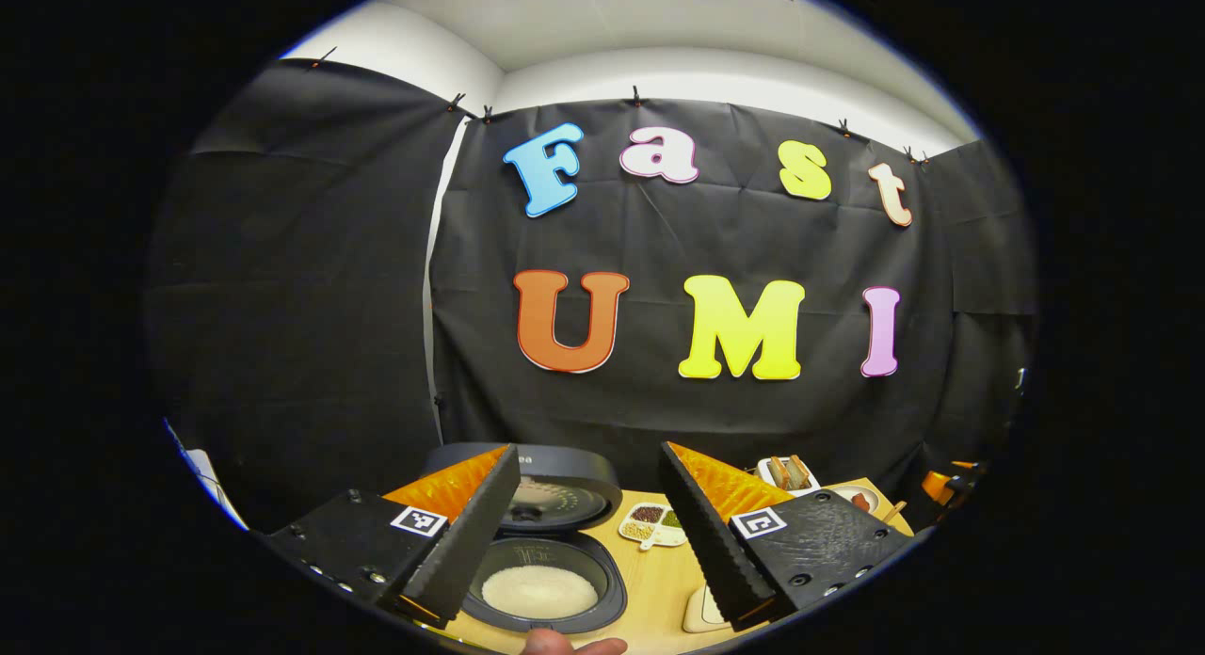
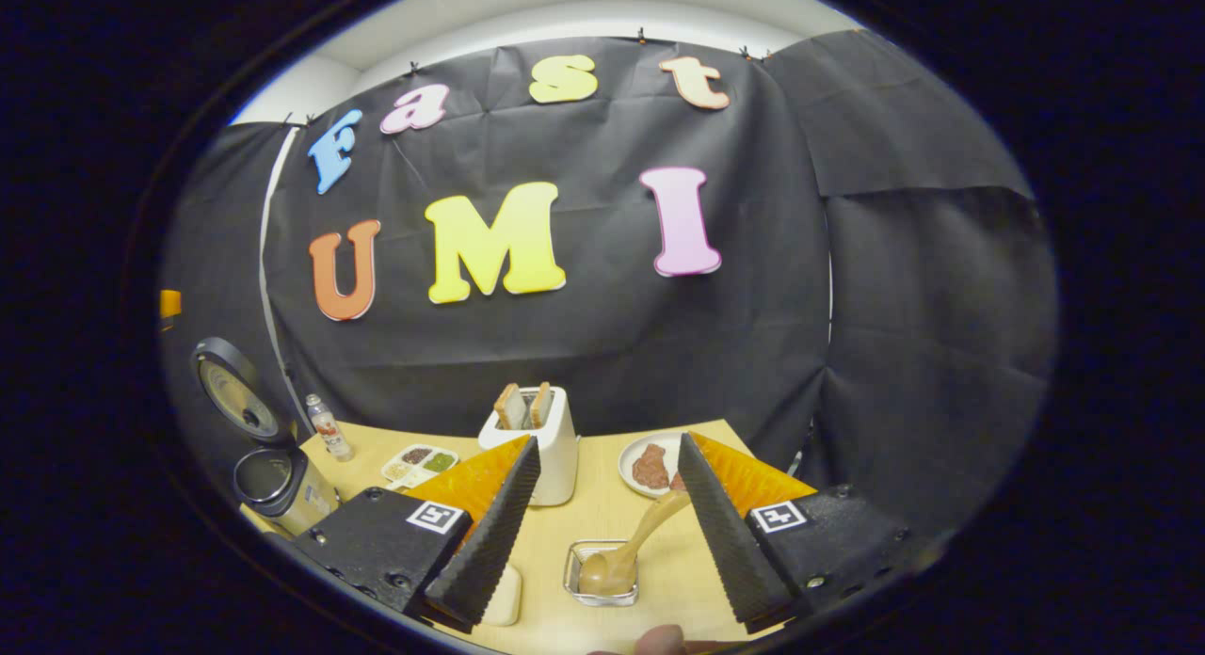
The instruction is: Close the left gripper, press the button to open the rice cooker; take a wooden spoon from the chopstick holder with the right hand, scoop a spoonful of rice and pour it into the rice cooker, then put the wooden spoon back into the chopstick holder.
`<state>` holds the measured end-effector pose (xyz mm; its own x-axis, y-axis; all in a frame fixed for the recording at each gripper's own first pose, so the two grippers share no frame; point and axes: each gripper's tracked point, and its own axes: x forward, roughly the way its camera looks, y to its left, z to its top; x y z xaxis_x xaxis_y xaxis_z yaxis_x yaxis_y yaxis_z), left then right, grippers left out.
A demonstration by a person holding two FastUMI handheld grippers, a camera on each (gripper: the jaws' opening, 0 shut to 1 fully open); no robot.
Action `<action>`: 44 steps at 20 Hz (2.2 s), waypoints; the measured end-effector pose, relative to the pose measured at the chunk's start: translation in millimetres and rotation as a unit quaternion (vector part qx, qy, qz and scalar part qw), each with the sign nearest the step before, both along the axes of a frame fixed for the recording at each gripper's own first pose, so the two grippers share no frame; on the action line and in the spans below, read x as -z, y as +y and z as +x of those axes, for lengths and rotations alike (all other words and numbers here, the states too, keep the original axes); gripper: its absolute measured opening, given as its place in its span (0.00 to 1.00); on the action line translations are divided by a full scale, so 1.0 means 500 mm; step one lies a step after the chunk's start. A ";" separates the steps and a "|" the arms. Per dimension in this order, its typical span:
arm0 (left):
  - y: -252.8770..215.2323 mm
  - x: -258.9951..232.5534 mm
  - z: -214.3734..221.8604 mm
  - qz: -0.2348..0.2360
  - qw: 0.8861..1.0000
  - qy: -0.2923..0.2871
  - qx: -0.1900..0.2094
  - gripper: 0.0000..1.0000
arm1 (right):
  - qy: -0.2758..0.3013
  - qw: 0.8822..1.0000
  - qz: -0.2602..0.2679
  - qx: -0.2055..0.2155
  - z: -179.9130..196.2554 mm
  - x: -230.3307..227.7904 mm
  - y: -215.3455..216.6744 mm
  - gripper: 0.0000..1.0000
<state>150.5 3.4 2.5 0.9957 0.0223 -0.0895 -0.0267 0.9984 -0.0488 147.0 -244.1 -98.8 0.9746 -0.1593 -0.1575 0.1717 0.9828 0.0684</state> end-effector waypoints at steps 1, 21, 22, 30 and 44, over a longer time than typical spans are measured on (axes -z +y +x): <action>0.015 -0.007 0.016 0.002 1.000 -0.002 -0.005 0.94 | -0.009 1.000 -0.003 0.005 -0.018 -0.025 0.006 1.00; 0.133 0.173 0.190 -0.010 0.980 0.193 -0.043 0.96 | -0.041 0.990 -0.023 0.131 -0.285 -0.105 -0.014 0.97; 0.127 0.179 0.180 -0.009 0.979 0.198 -0.039 0.97 | -0.040 0.992 -0.027 0.120 -0.279 -0.102 -0.002 1.00; 0.077 0.269 0.073 -0.024 0.968 0.250 -0.003 0.96 | -0.042 0.997 -0.042 0.046 -0.229 -0.107 0.088 1.00; 0.048 0.430 -0.041 -0.011 0.963 0.269 0.003 0.98 | -0.039 0.997 -0.066 -0.018 -0.179 -0.112 0.186 1.00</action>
